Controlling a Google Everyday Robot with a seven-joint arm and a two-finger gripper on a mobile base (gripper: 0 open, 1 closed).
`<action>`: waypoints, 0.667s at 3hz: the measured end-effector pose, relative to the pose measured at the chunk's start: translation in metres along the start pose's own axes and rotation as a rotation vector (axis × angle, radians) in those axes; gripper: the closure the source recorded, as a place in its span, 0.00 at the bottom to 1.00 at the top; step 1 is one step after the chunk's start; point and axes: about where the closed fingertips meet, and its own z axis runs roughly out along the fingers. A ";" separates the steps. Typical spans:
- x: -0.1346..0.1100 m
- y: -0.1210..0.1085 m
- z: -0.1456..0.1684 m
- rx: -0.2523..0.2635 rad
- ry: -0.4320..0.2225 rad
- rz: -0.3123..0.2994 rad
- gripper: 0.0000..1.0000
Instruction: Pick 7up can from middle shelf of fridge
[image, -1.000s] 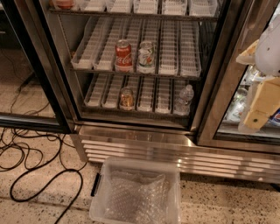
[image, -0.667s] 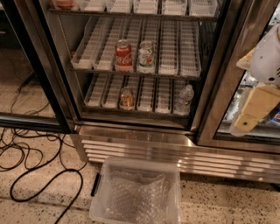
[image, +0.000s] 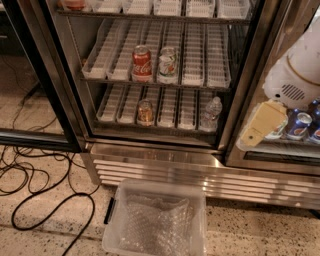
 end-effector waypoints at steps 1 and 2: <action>0.003 0.005 0.002 -0.020 0.016 0.007 0.00; -0.001 0.007 0.008 -0.027 -0.001 0.013 0.00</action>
Offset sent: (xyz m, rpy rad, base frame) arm 0.0000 0.0104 -0.0118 0.0417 0.0168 -0.0091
